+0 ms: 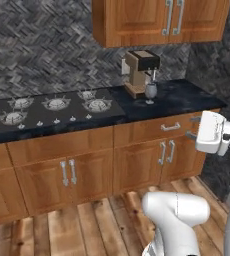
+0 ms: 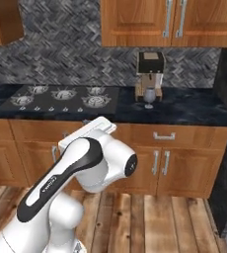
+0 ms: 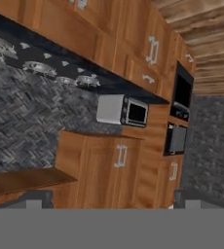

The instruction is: Retrieve the wine glasses from the counter and place one next to each plate.

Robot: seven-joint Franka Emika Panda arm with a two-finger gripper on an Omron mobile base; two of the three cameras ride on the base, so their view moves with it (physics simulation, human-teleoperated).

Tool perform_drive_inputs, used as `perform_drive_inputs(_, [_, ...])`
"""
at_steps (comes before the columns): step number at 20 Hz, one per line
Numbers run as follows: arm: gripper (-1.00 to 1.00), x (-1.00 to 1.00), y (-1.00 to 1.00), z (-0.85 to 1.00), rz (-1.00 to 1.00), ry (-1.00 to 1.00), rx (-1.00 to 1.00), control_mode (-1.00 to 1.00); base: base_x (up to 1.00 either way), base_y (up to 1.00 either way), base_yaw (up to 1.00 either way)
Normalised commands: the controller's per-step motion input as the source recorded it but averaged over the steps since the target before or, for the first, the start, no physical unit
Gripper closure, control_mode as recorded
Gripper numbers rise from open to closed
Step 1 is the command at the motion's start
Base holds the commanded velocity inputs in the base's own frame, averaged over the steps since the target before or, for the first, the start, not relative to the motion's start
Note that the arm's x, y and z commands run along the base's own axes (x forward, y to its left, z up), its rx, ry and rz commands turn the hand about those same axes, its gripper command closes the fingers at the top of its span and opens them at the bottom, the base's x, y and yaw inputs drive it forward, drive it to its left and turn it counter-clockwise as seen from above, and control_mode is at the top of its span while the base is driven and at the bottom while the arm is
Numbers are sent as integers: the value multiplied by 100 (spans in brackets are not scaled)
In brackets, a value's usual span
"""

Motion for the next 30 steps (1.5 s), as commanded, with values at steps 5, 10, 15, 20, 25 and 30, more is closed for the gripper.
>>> perform_drive_inputs(5, [-100,0,0,0,0,0,0,100,100,8,-27])
perform_drive_inputs(10, [-100,0,0,0,0,0,0,100,99,-1,-29])
perform_drive_inputs(15, [-100,0,0,0,0,0,0,100,94,-11,-6])
perform_drive_inputs(20, [-100,0,0,0,0,0,0,100,39,-55,0])
perform_drive_inputs(25, [-100,0,0,0,0,0,0,100,31,-49,0])
perform_drive_inputs(30, [-100,0,0,0,0,0,0,100,69,0,-1])
